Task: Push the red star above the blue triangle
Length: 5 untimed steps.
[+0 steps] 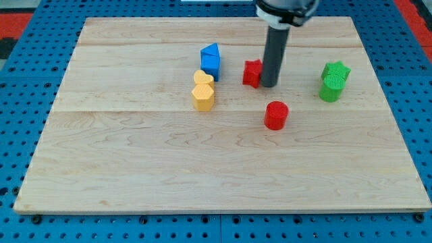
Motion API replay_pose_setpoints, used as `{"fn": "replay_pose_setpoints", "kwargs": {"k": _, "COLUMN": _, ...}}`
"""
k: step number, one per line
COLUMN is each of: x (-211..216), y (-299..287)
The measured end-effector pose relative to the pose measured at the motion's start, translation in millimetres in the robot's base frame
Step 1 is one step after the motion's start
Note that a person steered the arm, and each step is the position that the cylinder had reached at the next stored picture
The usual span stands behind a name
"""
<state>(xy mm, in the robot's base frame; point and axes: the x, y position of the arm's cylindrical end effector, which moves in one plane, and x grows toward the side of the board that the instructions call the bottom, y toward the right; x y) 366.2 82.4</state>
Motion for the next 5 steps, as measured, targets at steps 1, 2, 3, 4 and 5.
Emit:
{"fn": "replay_pose_setpoints", "kwargs": {"k": 1, "x": -36.1, "y": -11.8}}
{"fn": "replay_pose_setpoints", "kwargs": {"k": 2, "x": -69.3, "y": -21.3}}
{"fn": "replay_pose_setpoints", "kwargs": {"k": 3, "x": -35.6, "y": 9.6}}
{"fn": "replay_pose_setpoints", "kwargs": {"k": 4, "x": -17.5, "y": -13.9}}
{"fn": "replay_pose_setpoints", "kwargs": {"k": 5, "x": -25.7, "y": -55.1}}
